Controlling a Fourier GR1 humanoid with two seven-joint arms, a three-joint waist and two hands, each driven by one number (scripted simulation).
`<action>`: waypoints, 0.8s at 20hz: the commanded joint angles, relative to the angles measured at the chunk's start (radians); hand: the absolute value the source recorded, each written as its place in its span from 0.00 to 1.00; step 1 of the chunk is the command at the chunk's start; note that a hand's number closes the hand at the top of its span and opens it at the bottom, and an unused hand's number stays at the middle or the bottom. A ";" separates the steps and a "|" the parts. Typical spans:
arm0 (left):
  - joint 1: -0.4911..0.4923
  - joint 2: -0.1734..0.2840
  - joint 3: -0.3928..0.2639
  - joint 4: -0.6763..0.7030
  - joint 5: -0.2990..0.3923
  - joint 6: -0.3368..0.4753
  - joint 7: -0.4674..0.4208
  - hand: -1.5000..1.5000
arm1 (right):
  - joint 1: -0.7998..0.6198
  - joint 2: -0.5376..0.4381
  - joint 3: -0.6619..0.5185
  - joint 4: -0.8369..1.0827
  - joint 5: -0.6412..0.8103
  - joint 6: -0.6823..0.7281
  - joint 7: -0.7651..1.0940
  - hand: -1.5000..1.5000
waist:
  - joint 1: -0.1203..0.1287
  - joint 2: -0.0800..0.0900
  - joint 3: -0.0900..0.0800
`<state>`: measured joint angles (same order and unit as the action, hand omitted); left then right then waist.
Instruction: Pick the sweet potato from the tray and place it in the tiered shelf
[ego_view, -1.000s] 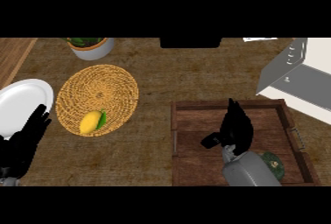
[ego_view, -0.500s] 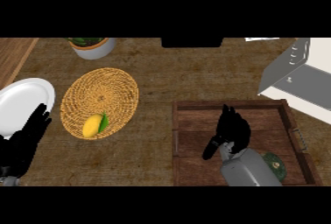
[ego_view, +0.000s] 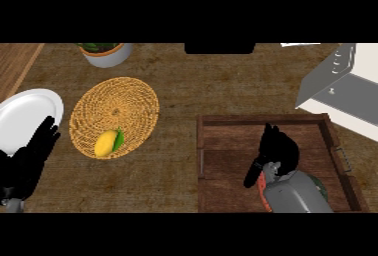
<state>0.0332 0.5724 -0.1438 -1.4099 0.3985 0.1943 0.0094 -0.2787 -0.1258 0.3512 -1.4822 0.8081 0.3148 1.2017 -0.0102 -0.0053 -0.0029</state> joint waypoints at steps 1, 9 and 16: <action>-0.003 -0.035 -0.022 0.015 -0.026 0.015 -0.010 0.50 | -0.008 0.019 -0.007 -0.018 -0.002 0.185 0.247 0.00 | -0.002 0.002 0.000; 0.027 0.003 0.023 -0.008 -0.010 -0.042 -0.001 0.50 | 0.103 -0.009 -0.061 -0.142 0.036 0.229 0.179 0.00 | 0.007 0.001 0.002; 0.025 -0.045 0.034 0.029 -0.031 -0.053 -0.035 0.50 | 0.163 0.040 -0.067 -0.041 0.128 0.131 0.069 0.00 | 0.012 0.005 0.002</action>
<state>0.0407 0.5483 -0.1149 -1.3973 0.3763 0.1565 0.0023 -0.1298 -0.1175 0.2821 -1.5662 0.9012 0.4232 1.1348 -0.0010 -0.0034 -0.0017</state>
